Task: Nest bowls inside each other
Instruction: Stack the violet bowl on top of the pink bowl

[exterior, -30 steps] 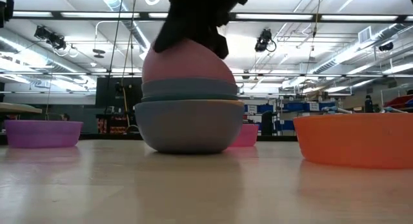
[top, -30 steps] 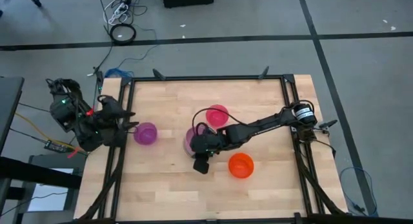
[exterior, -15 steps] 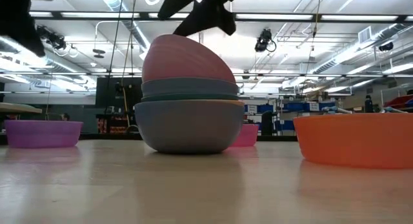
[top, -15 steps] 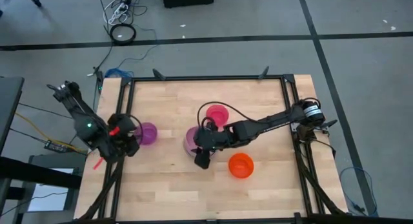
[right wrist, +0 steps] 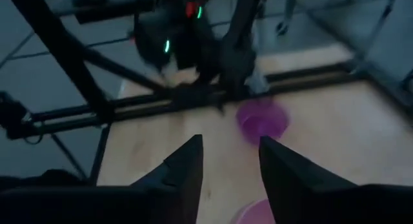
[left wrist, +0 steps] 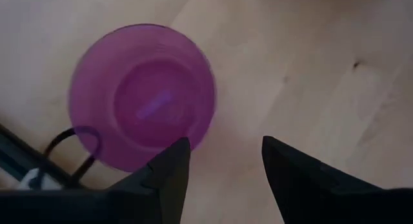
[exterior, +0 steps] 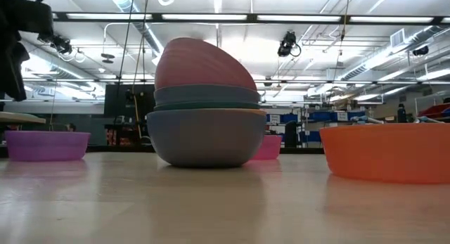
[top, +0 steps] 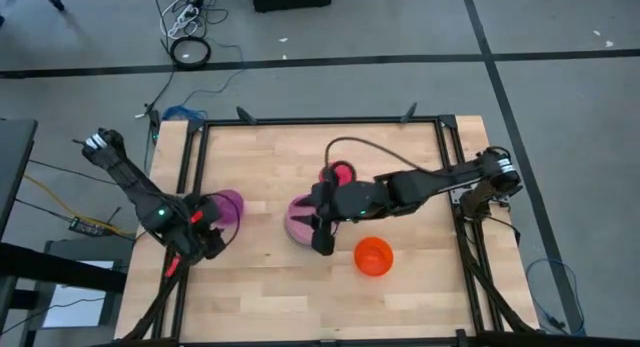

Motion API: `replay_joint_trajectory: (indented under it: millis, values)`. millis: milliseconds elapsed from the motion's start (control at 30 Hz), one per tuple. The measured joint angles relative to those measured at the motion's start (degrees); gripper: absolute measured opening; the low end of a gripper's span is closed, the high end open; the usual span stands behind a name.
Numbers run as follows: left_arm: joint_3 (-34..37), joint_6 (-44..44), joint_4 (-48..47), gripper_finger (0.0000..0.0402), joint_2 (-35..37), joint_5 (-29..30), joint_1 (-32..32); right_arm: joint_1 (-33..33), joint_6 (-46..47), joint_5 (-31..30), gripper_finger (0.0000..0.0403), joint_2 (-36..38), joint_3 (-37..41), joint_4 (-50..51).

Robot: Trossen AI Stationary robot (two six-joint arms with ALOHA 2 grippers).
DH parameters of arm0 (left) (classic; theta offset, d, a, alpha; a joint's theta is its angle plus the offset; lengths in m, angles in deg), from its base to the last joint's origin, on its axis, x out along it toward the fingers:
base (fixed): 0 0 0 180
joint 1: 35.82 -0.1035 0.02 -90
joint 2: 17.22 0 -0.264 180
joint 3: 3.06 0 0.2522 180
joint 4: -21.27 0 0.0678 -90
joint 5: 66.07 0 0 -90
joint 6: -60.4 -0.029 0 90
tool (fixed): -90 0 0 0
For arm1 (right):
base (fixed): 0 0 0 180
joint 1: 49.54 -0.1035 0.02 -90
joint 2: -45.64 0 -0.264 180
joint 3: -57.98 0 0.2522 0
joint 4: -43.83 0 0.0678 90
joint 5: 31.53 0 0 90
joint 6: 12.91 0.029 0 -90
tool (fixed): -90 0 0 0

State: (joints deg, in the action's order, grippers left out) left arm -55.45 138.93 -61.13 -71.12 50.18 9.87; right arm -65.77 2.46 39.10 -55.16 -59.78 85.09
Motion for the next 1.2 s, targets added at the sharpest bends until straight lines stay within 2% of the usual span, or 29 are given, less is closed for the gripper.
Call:
replay_joint_trajectory:
  millis: [233,400,700,900,1067,1200]
  values:
    - [0.00,-3.68,6.13,0.0202,-5.60,-3.92,-5.83,-0.66,-2.29,-6.34,0.0156,0.59,-5.31,8.19]
    - [0.02,-9.39,6.11,0.0202,-11.95,-7.47,-11.56,-0.79,-3.67,-6.76,0.0153,0.93,-6.37,9.37]
    - [-0.02,-18.45,6.76,0.0202,-18.08,-7.92,-20.68,-1.07,-5.12,-7.61,0.0151,2.43,-9.97,14.38]
    - [-0.02,-26.44,13.42,0.0196,-20.53,-10.88,-25.68,-2.68,-6.05,-11.31,0.0151,3.19,-13.00,17.21]
    - [-0.02,-30.17,16.28,0.0154,-22.51,-14.15,-27.93,-4.50,-6.79,-14.18,0.0150,4.17,-14.29,17.93]
    - [-0.02,-31.70,15.91,0.0080,-23.42,-15.25,-28.87,-5.86,-7.05,-17.43,0.0149,5.74,-14.32,18.83]
